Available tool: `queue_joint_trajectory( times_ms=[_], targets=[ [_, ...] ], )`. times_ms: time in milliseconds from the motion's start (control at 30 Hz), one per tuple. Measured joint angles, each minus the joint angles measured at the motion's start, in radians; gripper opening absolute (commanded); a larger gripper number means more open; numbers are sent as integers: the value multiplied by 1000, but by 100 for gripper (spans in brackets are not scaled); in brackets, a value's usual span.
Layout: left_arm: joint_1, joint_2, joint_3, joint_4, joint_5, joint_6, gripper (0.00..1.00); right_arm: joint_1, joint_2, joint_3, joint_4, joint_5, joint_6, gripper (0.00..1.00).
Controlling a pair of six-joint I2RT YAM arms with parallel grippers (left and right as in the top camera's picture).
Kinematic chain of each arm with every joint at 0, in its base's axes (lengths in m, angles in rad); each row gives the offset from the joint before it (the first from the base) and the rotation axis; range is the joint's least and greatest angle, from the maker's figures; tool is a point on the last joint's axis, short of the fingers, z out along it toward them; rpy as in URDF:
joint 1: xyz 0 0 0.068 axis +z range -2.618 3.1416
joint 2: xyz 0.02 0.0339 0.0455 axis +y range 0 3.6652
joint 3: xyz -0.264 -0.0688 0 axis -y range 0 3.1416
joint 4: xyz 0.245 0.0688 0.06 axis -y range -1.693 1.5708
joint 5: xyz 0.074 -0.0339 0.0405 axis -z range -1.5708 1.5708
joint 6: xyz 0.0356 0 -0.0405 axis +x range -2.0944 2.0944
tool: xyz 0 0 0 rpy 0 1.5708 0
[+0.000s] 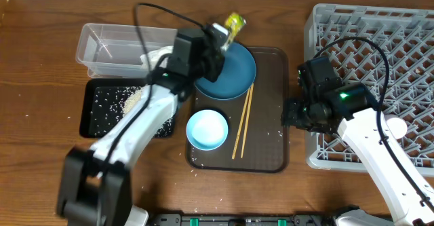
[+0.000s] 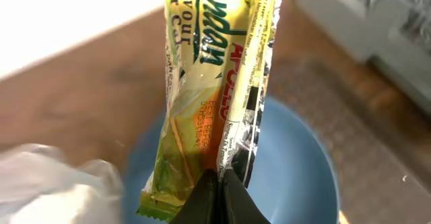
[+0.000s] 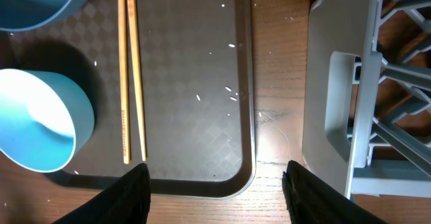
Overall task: Sort waste into correct bins and load items into the dishwasher rack
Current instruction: 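Grasp the yellow snack wrapper on the blue plate with the left gripper, then drop the wrapper into the clear container and retract the left arm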
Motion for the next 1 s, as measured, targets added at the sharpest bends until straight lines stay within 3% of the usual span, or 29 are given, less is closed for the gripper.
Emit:
queue_joint_trajectory(
  times_ms=[200, 300, 400, 467, 667, 833, 900, 967, 1000],
  targets=[
    [96, -24, 0, -10, -183, -8, 9, 0, 0, 0, 0, 0, 0, 61],
    [177, 19, 0, -15, -232, -10, 28, 0, 0, 0, 0, 0, 0, 61],
    [233, 69, 0, -16, -258, -16, 73, 0, 0, 0, 0, 0, 0, 61],
    [251, 85, 0, -28, -269, -30, 80, 0, 0, 0, 0, 0, 0, 61],
    [252, 5, -2, -131, -278, -93, 86, 0, 0, 0, 0, 0, 0, 61],
    [251, -210, -2, -264, -266, -171, 90, 0, 0, 0, -2, 0, 0, 63],
    [251, -310, -2, -319, -248, -187, 91, 0, 0, 0, -1, 0, 1, 71],
    [249, -409, -2, -372, -232, -203, 91, 0, 0, -1, 1, 0, -1, 99],
    [249, -452, -2, -398, -229, -208, 91, 0, 0, -1, -2, 1, -2, 99]
  ],
)
